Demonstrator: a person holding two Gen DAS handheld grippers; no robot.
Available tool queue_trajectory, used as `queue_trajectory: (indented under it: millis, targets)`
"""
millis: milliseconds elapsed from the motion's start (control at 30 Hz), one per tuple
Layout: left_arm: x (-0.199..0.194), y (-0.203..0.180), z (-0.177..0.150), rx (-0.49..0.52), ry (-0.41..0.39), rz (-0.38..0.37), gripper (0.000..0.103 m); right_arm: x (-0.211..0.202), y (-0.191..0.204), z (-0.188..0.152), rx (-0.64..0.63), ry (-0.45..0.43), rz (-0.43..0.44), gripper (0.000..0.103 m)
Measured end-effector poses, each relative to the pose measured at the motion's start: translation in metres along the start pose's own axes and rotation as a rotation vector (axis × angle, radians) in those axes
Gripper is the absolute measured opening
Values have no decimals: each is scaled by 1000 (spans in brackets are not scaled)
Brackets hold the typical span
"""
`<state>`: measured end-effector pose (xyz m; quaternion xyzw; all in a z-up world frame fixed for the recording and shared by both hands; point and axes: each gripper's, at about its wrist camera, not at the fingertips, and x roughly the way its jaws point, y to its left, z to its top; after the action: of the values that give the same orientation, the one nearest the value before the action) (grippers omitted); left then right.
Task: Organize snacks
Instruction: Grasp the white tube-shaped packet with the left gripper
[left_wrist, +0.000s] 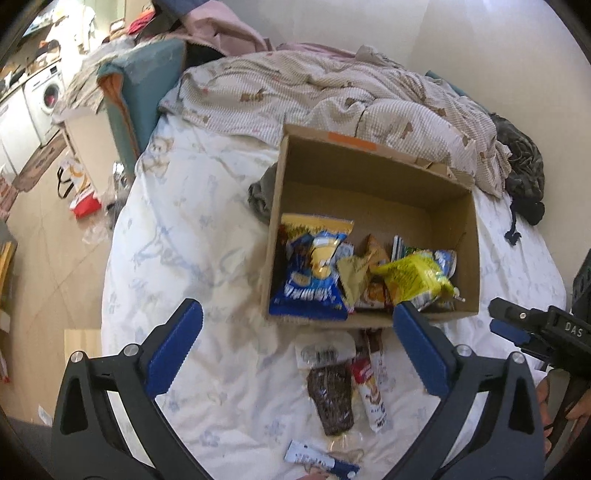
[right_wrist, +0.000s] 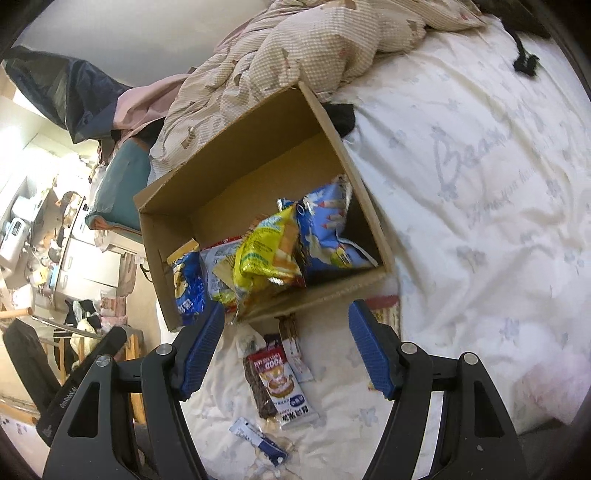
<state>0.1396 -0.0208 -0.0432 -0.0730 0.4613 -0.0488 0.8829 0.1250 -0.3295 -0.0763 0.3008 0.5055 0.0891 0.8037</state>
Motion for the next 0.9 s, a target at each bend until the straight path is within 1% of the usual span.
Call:
queue_trajectory:
  millis: [100,167,267,333,400,467,533,600,633,700,767,800,867,900]
  targets:
    - [1,4,-10,-15,29,27,102,-3,-4,-7,12,8,-7,72]
    - [6,8,-20,-33,71,62,102,-5,-7,-12,23,15,-8,72]
    - [17,15,-34,-75,144,87,102,-4,-11,-19,42,36,-21,72]
    - [27,16,-49,-102,208,85,102,-3,-15,-23,63,53,-25,72]
    - [37,11,-66,-114,282,64,102,-1,-18,-27,82,65,-25,72]
    - [47,2,-85,-99,359,40,102,0,-20,-29,92,72,-31,72]
    - [58,-5,-106,-96,447,36,102,1,-21,-31,89,76,-42,72]
    - [61,-6,-122,-119,490,40,101,1,-21,-31,84,76,-52,72]
    - [61,-7,-129,-133,499,49,100,1,-22,-32,84,76,-53,72]
    - [62,-10,-139,-143,509,45,92,1,-23,-32,88,76,-53,72]
    - [69,-14,-146,-136,536,35,80,2,-22,-32,88,78,-54,72]
    - [73,-16,-148,-132,545,35,77,3,-22,-31,86,80,-56,72]
    - [80,-18,-151,-120,565,50,64,5,-20,-31,79,83,-63,72]
    - [82,-19,-153,-113,572,57,61,6,-19,-31,73,84,-69,72]
